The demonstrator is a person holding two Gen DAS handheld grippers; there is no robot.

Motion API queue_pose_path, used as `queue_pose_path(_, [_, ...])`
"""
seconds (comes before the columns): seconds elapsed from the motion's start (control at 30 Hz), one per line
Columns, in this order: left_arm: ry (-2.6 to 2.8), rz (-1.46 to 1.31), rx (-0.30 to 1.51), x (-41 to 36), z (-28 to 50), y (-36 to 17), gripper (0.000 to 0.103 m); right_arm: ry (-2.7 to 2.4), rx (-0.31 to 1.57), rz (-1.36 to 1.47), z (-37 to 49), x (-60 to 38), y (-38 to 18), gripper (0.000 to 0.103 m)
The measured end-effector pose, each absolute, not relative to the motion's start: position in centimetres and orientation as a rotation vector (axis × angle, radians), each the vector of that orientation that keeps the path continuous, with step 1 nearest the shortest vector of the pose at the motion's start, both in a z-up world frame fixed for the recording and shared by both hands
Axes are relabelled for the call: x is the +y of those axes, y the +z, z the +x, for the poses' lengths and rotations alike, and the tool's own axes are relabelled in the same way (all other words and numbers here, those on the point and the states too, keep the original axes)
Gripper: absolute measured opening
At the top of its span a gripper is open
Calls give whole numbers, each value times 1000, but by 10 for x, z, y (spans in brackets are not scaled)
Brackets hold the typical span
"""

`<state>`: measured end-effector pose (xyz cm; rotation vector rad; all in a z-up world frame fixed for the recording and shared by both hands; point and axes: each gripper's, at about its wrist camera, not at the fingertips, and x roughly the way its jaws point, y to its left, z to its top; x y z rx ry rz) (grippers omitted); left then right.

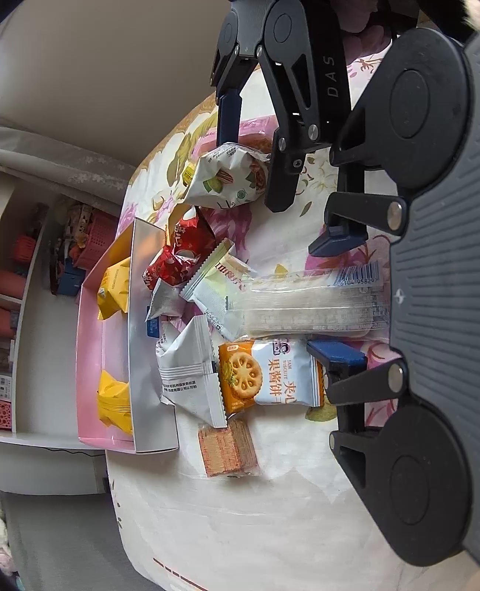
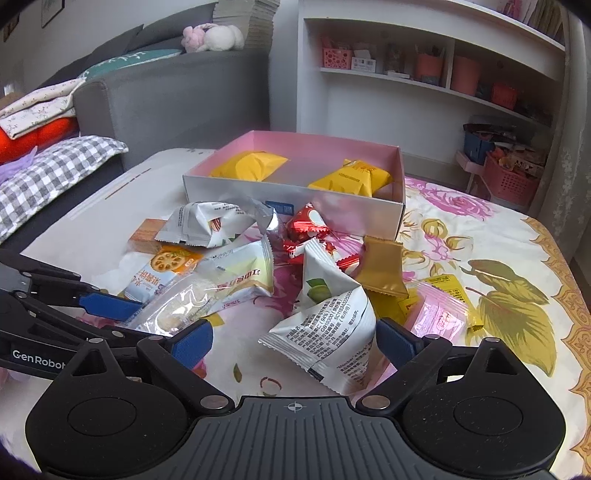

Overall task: Organize snacks
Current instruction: 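Grasp a clear wrapped pastry with the left tool while the right tool grasps a white pack, then place both wrapped pastries into the pink box and open both tools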

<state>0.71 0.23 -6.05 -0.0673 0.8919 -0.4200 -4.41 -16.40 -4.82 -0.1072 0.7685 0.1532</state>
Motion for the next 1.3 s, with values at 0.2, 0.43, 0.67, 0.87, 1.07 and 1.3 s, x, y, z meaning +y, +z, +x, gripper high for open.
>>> queue_pose_path(0.2, [-399, -65, 886, 2, 10, -60, 37, 122, 784, -135, -38, -166, -54, 83])
queue_pose_path(0.43, [-386, -69, 893, 2, 11, -59, 29, 91, 798, -156, -33, -168, -59, 57])
queue_pose_path(0.67, [-386, -80, 898, 4, 11, -53, 21, 87, 819, -105, -29, -173, -52, 51])
queue_pose_path(0.87, [-399, -107, 915, 5, 10, -48, 18, 94, 834, -40, -31, -177, -41, 51])
queue_pose_path(1.07, [-435, -135, 886, 4, 6, -31, 17, 91, 845, 65, -30, -184, -25, 51])
queue_pose_path(1.3, [-444, -182, 832, 2, 12, -8, 17, 83, 820, 208, -18, -191, 1, 51])
